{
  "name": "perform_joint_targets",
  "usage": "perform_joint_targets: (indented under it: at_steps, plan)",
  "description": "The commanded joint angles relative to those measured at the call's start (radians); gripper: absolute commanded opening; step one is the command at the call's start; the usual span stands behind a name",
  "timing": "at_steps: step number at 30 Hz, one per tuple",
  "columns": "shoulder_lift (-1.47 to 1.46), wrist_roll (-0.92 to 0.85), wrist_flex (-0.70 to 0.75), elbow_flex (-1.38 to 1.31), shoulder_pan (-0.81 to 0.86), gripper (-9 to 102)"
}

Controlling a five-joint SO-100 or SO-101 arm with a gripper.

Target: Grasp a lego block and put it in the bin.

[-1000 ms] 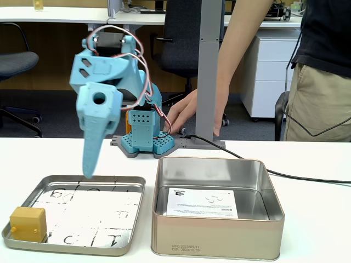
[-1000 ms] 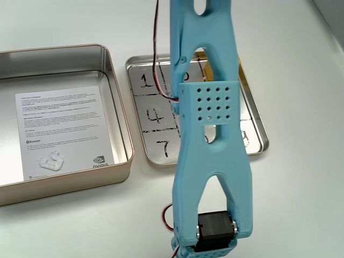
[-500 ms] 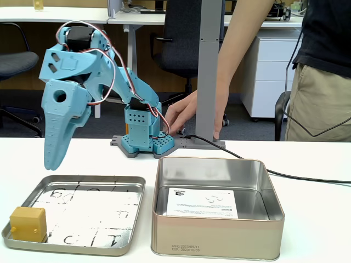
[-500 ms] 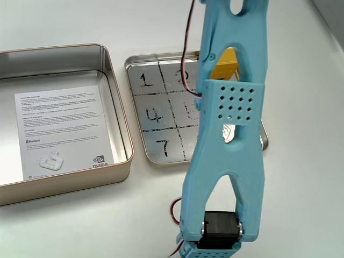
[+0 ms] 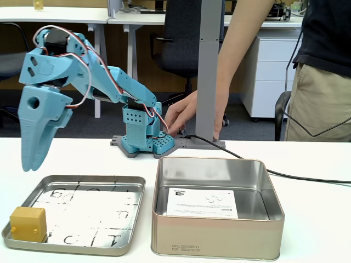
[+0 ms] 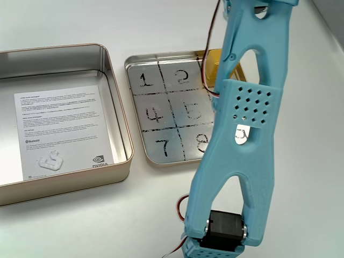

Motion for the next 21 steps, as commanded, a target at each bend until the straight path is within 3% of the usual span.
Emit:
perform_joint_targets:
  at_steps: [1,12,21]
  plan:
    - [-0.015,0.1,0.028,0.025,0.026,9]
    - [-0.091,0.029,0.012,0.017,0.032,33]
    - [-0.238,-0.011,-0.008,-0.08,0.054,34]
